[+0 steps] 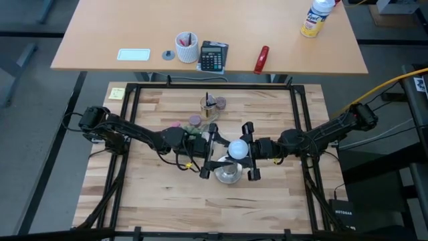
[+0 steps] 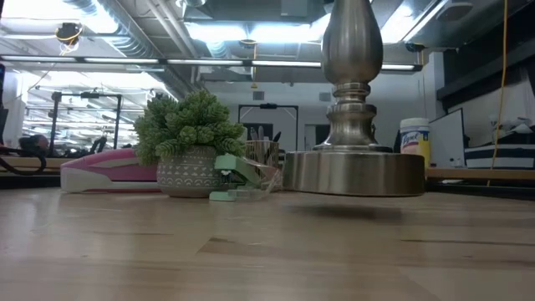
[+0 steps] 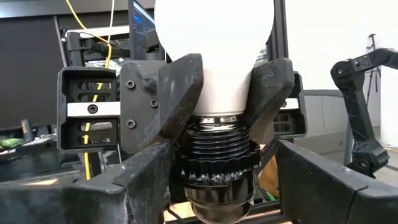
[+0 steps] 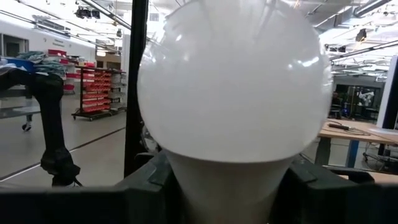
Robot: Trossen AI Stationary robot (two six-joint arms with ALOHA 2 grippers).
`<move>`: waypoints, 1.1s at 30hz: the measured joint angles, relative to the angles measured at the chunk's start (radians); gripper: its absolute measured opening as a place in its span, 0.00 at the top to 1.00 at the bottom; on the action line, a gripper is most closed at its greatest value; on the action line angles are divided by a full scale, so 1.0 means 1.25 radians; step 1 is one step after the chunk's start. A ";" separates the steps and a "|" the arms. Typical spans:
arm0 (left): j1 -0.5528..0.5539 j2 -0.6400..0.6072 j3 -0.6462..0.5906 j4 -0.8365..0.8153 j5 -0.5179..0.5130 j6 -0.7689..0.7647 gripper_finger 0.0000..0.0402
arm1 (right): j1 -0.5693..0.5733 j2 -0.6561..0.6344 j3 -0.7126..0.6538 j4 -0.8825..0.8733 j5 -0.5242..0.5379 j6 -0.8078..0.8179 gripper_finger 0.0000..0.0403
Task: Screw lightbulb
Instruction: Remove the lightbulb from the lamp
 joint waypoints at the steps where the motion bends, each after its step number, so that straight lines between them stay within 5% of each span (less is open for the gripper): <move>1: 0.000 0.000 0.000 0.000 -0.001 0.000 0.31 | 0.000 0.000 0.000 0.001 0.000 0.000 0.60; 26: 0.000 0.002 0.000 0.025 -0.042 -0.019 0.31 | -0.002 0.018 0.001 0.042 -0.007 -0.002 0.60; 33: 0.000 0.000 -0.001 0.011 -0.042 -0.016 0.42 | -0.008 0.041 0.019 0.045 -0.008 -0.009 0.60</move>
